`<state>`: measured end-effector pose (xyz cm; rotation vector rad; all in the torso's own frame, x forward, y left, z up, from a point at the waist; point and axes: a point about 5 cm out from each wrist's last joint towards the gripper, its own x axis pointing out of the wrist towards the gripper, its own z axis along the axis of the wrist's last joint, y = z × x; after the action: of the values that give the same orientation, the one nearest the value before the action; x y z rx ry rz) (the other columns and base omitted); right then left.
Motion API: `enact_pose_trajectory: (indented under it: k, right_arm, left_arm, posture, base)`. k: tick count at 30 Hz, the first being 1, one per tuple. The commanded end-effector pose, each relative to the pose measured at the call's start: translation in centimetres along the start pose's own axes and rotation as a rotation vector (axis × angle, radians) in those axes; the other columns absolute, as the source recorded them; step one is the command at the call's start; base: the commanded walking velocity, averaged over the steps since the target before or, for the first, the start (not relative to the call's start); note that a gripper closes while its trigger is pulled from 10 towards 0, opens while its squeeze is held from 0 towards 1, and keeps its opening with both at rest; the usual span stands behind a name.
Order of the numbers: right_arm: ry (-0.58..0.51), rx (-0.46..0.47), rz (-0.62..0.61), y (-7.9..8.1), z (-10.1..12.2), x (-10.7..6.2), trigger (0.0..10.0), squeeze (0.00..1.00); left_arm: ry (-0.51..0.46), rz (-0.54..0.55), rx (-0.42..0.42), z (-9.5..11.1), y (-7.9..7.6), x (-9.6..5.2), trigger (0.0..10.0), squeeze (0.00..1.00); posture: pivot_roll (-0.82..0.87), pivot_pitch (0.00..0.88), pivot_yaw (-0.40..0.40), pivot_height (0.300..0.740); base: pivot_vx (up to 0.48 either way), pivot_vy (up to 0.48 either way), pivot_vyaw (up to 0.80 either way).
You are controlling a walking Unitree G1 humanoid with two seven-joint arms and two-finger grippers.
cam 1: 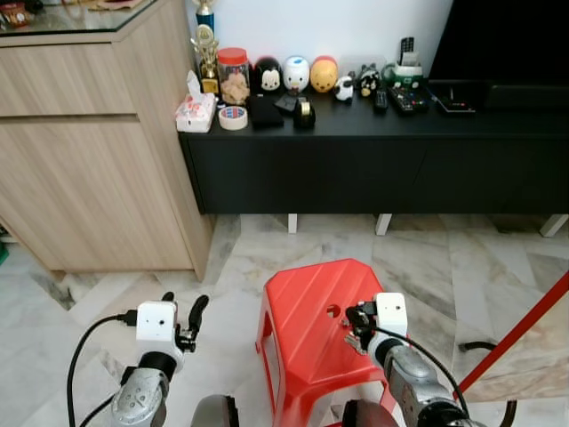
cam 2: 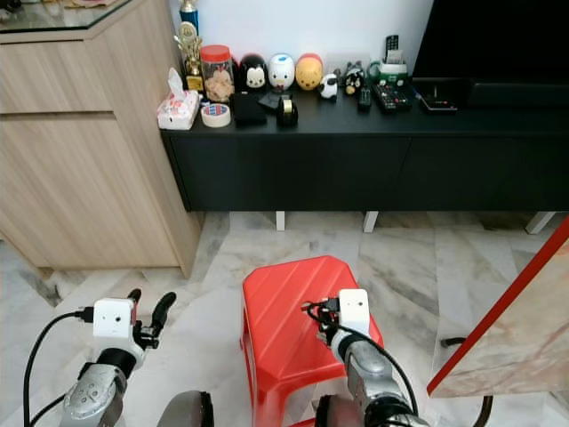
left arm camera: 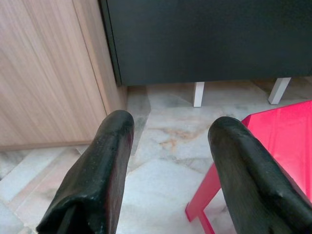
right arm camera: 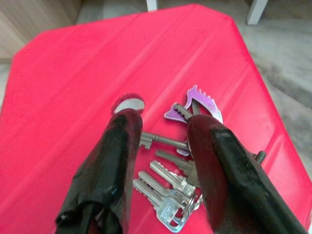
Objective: Hang keys on a hook
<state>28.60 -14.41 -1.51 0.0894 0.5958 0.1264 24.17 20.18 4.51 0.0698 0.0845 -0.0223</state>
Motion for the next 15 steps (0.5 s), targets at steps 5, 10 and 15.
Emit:
enact_pose_trajectory:
  k: [5, 10, 15]
  right_arm:
    - [0.069, -0.004, 0.013, 0.79, 0.08, 0.36, 10.0, 0.0]
    - [0.09, 0.01, 0.006, 1.07, -0.02, 0.44, 10.0, 0.0]
    - [0.11, 0.026, -0.042, 0.83, -0.08, 0.45, 10.0, 0.0]
  left_arm:
    - [0.003, 0.003, 0.006, -0.06, 0.1, -0.16, 10.0, 0.0]
    - [0.0, 0.0, 0.005, 0.05, 0.0, -0.1, 10.0, 0.0]
    - [0.003, 0.002, 0.002, -0.05, 0.04, -0.34, 10.0, 0.0]
  posture:
    - [0.07, 0.049, -0.025, 0.61]
    - [0.08, 0.052, -0.026, 0.61]
    - [0.08, 0.068, -0.026, 0.61]
  base:
    - [0.0, 0.0, 0.0]
    - [0.0, 0.0, 0.0]
    - [0.0, 0.0, 0.0]
